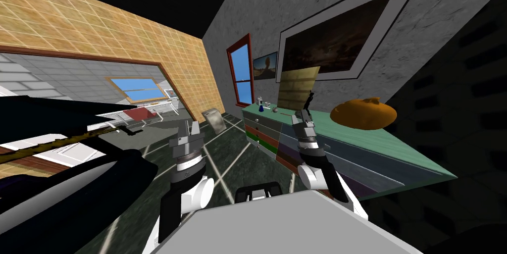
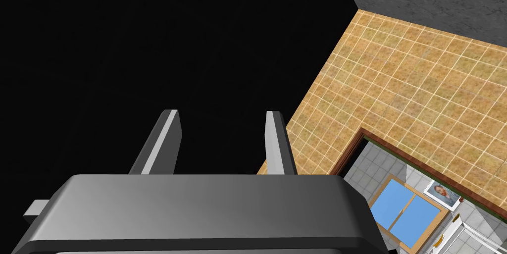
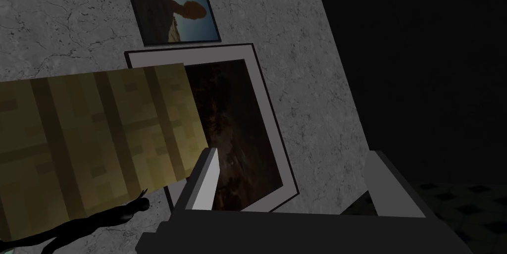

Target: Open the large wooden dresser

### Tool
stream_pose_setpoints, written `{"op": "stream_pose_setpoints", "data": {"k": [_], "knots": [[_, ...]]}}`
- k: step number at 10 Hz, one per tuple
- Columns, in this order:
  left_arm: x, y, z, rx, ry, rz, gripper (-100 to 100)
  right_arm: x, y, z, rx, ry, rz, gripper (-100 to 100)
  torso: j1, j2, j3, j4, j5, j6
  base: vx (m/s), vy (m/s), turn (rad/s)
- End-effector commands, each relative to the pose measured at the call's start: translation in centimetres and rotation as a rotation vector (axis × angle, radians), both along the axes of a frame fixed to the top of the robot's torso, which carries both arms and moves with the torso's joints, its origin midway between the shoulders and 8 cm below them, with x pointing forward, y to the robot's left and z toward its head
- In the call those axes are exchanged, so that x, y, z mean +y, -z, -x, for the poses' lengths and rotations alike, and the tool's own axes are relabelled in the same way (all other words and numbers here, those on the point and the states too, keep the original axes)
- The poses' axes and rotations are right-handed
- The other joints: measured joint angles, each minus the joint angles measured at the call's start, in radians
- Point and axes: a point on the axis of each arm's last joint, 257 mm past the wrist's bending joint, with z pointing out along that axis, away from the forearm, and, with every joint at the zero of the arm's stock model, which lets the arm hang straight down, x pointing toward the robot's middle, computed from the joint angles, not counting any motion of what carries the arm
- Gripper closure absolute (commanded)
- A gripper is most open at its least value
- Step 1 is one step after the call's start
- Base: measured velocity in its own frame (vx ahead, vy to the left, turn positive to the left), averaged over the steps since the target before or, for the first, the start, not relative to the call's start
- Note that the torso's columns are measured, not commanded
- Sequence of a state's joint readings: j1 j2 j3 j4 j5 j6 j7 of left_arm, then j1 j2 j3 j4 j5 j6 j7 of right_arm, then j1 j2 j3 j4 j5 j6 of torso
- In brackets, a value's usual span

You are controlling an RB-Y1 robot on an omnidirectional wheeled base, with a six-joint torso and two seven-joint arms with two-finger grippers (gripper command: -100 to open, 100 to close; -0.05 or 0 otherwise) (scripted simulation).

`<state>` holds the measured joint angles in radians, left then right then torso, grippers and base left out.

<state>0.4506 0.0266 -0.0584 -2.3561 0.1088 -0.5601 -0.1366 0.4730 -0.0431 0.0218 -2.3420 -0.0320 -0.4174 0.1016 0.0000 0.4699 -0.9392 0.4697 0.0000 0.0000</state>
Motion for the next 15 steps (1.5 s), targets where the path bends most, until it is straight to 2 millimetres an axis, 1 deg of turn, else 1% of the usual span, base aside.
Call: {"op": "stream_pose_setpoints", "data": {"k": [1, 2, 3, 4, 5, 6, 8, 9, 11, 12, 13, 14, 15], "knots": [[0.0, 0.0, 0.0, 0.0, 0.0, 0.0, 0, 0.0, 0.0, 0.0, 0.0, 0.0, 0.0, 0, 0.0, 0.074, -0.148, 0.074, 0.0, 0.0, 0.0, 0.0, 0.0], [0.0, 0.0, 0.0, 0.0, 0.0, 0.0, 0, 0.0, 0.0, 0.0, 0.0, 0.0, 0.0, 0, 0.0, 0.148, -0.295, 0.148, 0.0, 0.0, 0.0, 0.0, 0.0], [0.0, 0.0, 0.0, 0.0, 0.0, 0.0, 0, 0.6, 1.5, -1.1, 0.055, 0.002, 0.063, -100, 0.0, 0.221, -0.443, 0.221, 0.0, 0.0, 0.045, 0.021, 0.024], [0.0, 0.0, 0.0, 0.001, 0.0, 0.0, 0, 0.9, 2.5, -1.7, 0.091, 0.007, 0.1, -100, 0.001, 0.253, -0.513, 0.254, 0.0, 0.0, 0.078, 0.048, 0.035], [0.0, 0.0, 0.0, 0.001, 0.0, 0.0, 0, 1.2, 3.8, -2.5, 0.134, 0.014, 0.143, -100, 0.002, 0.261, -0.533, 0.263, 0.001, 0.0, 0.093, 0.062, 0.029], [0.0, 0.0, 0.0, 0.001, 0.0, 0.0, 0, 1.4, 5.4, -3.3, 0.182, 0.024, 0.192, -100, 0.002, 0.264, -0.538, 0.266, 0.001, 0.0, 0.109, 0.07, 0.029], [0.0, 0.0, 0.0, 0.001, 0.0, 0.0, 0, 1.5, 9.0, -5.0, 0.293, 0.049, 0.292, -100, 0.002, 0.267, -0.538, 0.268, 0.0, 0.0, 0.131, 0.093, 0.041], [0.0, 0.0, 0.0, 0.001, 0.0, 0.0, 0, 1.6, 9.1, -5.0, 0.294, 0.053, 0.305, -100, 0.0, 0.267, -0.537, 0.268, 0.0, 0.0, 0.092, 0.052, 0.015], [0.0, 0.0, 0.0, 0.001, 0.0, 0.0, 0, 1.2, 13.3, -6.5, 0.411, 0.086, 0.413, -100, -0.002, 0.271, -0.535, 0.269, -0.001, 0.0, 0.095, 0.053, 0.04], [0.0, 0.0, 0.0, 0.001, 0.0, 0.0, 0, 1.2, 13.4, -6.5, 0.417, 0.094, 0.432, -100, 0.0, 0.268, -0.537, 0.268, 0.0, 0.0, 0.093, 0.05, 0.017], [0.0, 0.0, 0.0, 0.001, 0.0, 0.0, 0, 0.7, 15.7, -7.1, 0.481, 0.113, 0.484, -100, 0.0, 0.268, -0.537, 0.268, 0.0, 0.0, 0.099, 0.067, 0.026], [0.0, 0.0, 0.0, 0.001, 0.0, 0.0, 0, 0.8, 15.8, -7.1, 0.481, 0.119, 0.501, -100, 0.001, 0.267, -0.537, 0.268, 0.0, 0.0, 0.083, 0.059, 0.02], [0.0, 0.0, 0.0, 0.001, 0.0, 0.0, 0, 0.1, 18.1, -7.6, 0.547, 0.143, 0.563, -100, 0.0, 0.269, -0.537, 0.268, 0.0, 0.0, 0.09, 0.045, 0.035]]}}
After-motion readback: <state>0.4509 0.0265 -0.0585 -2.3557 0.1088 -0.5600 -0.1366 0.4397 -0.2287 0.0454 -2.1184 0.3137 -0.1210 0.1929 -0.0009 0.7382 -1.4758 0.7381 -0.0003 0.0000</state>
